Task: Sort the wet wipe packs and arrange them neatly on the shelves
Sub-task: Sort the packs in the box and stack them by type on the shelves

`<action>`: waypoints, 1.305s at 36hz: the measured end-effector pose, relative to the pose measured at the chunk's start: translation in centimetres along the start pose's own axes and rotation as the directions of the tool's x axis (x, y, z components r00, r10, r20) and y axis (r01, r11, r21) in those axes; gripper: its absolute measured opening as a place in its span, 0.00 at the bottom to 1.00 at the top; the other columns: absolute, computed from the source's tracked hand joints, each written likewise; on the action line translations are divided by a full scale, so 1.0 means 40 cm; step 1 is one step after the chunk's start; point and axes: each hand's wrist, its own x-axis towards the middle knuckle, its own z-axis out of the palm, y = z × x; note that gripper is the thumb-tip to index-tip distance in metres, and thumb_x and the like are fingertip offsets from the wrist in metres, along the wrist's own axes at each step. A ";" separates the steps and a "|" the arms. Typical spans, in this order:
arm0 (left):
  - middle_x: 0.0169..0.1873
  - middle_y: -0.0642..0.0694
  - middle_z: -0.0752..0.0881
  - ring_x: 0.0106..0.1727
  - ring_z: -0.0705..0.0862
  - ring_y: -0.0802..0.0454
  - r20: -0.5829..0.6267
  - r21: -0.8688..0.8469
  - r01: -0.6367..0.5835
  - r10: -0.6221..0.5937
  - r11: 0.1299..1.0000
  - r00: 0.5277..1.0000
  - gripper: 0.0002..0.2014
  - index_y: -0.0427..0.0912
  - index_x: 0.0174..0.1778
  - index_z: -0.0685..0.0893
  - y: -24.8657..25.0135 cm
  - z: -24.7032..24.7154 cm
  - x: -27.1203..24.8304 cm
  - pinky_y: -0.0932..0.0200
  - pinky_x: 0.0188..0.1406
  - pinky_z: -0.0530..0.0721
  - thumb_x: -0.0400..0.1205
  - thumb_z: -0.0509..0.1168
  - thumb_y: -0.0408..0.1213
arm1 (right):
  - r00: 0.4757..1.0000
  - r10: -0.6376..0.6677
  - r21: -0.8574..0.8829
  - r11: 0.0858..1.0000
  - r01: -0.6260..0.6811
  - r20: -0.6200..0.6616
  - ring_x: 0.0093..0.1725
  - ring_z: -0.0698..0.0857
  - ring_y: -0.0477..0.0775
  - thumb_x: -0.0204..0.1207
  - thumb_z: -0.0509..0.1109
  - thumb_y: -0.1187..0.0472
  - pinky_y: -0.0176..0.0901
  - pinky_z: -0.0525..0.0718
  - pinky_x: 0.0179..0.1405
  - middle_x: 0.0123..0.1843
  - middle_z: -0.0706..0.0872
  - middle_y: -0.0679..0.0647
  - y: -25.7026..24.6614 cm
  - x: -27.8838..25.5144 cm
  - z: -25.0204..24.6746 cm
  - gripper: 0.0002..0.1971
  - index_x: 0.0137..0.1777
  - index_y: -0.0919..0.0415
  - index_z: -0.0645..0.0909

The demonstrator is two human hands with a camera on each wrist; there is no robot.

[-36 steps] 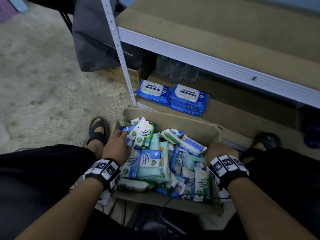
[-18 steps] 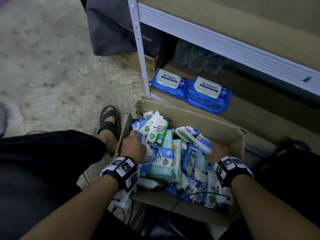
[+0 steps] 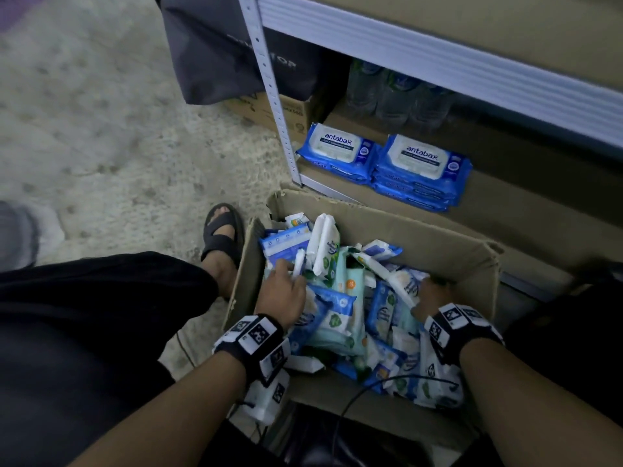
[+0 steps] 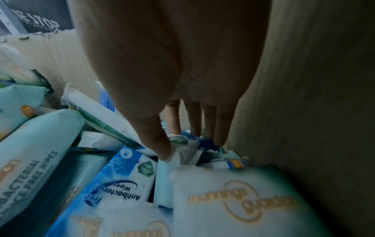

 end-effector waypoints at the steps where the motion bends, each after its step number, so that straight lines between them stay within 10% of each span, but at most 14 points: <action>1: 0.55 0.35 0.84 0.55 0.83 0.35 0.012 -0.012 0.024 -0.024 1.000 1.000 0.08 0.39 0.59 0.72 0.004 -0.001 0.000 0.44 0.55 0.80 0.87 0.58 0.37 | 1.000 0.012 0.035 0.999 -0.012 0.005 0.69 0.79 0.63 0.76 0.75 0.54 0.49 0.81 0.60 0.73 0.75 0.64 0.001 0.007 0.008 0.35 0.76 0.66 0.63; 5: 0.57 0.37 0.86 0.54 0.85 0.37 0.041 -0.008 0.088 -0.088 0.996 0.995 0.11 0.43 0.56 0.71 0.002 -0.005 0.008 0.46 0.53 0.83 0.82 0.66 0.34 | 0.999 0.039 0.046 0.998 -0.040 0.020 0.78 0.70 0.63 0.67 0.81 0.45 0.50 0.75 0.72 0.82 0.63 0.64 0.011 -0.014 0.002 0.57 0.84 0.67 0.49; 11: 0.62 0.42 0.84 0.59 0.84 0.43 0.104 0.018 0.196 -0.197 0.980 0.975 0.34 0.39 0.73 0.73 -0.013 -0.021 0.025 0.54 0.55 0.83 0.72 0.78 0.38 | 0.998 -0.015 0.048 0.999 0.012 0.067 0.59 0.83 0.59 0.30 0.74 0.33 0.46 0.84 0.49 0.66 0.81 0.58 0.073 0.093 0.095 0.57 0.68 0.55 0.75; 16: 0.63 0.40 0.80 0.62 0.79 0.40 0.103 0.242 0.108 -0.137 0.964 0.985 0.39 0.41 0.66 0.80 -0.009 -0.013 0.011 0.46 0.61 0.82 0.62 0.81 0.55 | 0.999 -0.047 0.156 0.987 0.043 0.024 0.73 0.76 0.62 0.64 0.83 0.47 0.49 0.81 0.64 0.77 0.72 0.61 0.040 -0.071 0.004 0.48 0.79 0.63 0.64; 20: 0.59 0.42 0.81 0.59 0.80 0.41 0.088 0.242 0.018 -0.041 0.970 0.995 0.36 0.44 0.58 0.73 0.012 -0.009 -0.021 0.51 0.52 0.79 0.63 0.82 0.57 | 0.997 -0.077 0.337 0.938 0.074 -0.003 0.67 0.81 0.62 0.70 0.80 0.45 0.47 0.82 0.57 0.72 0.78 0.61 0.045 -0.083 0.000 0.41 0.76 0.65 0.68; 28: 0.65 0.36 0.80 0.62 0.81 0.37 0.170 0.131 -0.108 0.085 0.986 0.982 0.56 0.34 0.75 0.61 0.077 -0.038 -0.040 0.49 0.52 0.78 0.64 0.67 0.75 | 0.985 -0.140 0.562 0.809 0.175 -0.105 0.59 0.85 0.61 0.71 0.82 0.58 0.46 0.81 0.53 0.63 0.86 0.60 0.055 -0.163 -0.055 0.24 0.64 0.64 0.81; 32: 0.45 0.46 0.79 0.55 0.81 0.43 0.195 -0.094 -0.046 0.063 0.995 0.979 0.33 0.34 0.67 0.69 0.121 -0.059 -0.039 0.54 0.48 0.72 0.83 0.57 0.63 | 0.980 -0.148 0.681 0.705 0.196 -0.129 0.47 0.86 0.55 0.67 0.84 0.60 0.44 0.82 0.45 0.55 0.90 0.57 0.054 -0.173 -0.077 0.17 0.52 0.57 0.82; 37: 0.62 0.40 0.77 0.58 0.76 0.50 0.154 -0.314 -0.036 0.088 0.949 0.984 0.38 0.32 0.70 0.71 0.173 -0.079 -0.050 0.61 0.52 0.70 0.76 0.54 0.61 | 0.980 -0.173 0.756 0.627 0.187 -0.099 0.46 0.87 0.55 0.70 0.80 0.58 0.41 0.82 0.29 0.52 0.88 0.54 0.026 -0.203 -0.127 0.20 0.60 0.56 0.80; 41: 0.52 0.50 0.81 0.45 0.81 0.55 0.163 -0.496 0.028 0.062 0.868 0.985 0.13 0.42 0.64 0.70 0.210 -0.081 -0.050 0.61 0.43 0.86 0.87 0.62 0.43 | 0.965 -0.209 0.756 0.604 0.253 -0.156 0.43 0.87 0.52 0.66 0.83 0.54 0.41 0.82 0.36 0.48 0.89 0.53 0.015 -0.225 -0.160 0.22 0.57 0.58 0.80; 47: 0.49 0.38 0.85 0.41 0.85 0.34 0.266 -0.511 0.064 0.087 0.857 0.960 0.22 0.41 0.64 0.70 0.233 -0.101 -0.053 0.40 0.37 0.91 0.81 0.73 0.39 | 0.965 -0.180 0.771 0.580 0.263 -0.193 0.44 0.88 0.53 0.63 0.86 0.52 0.51 0.88 0.41 0.49 0.87 0.52 0.019 -0.256 -0.186 0.29 0.57 0.58 0.73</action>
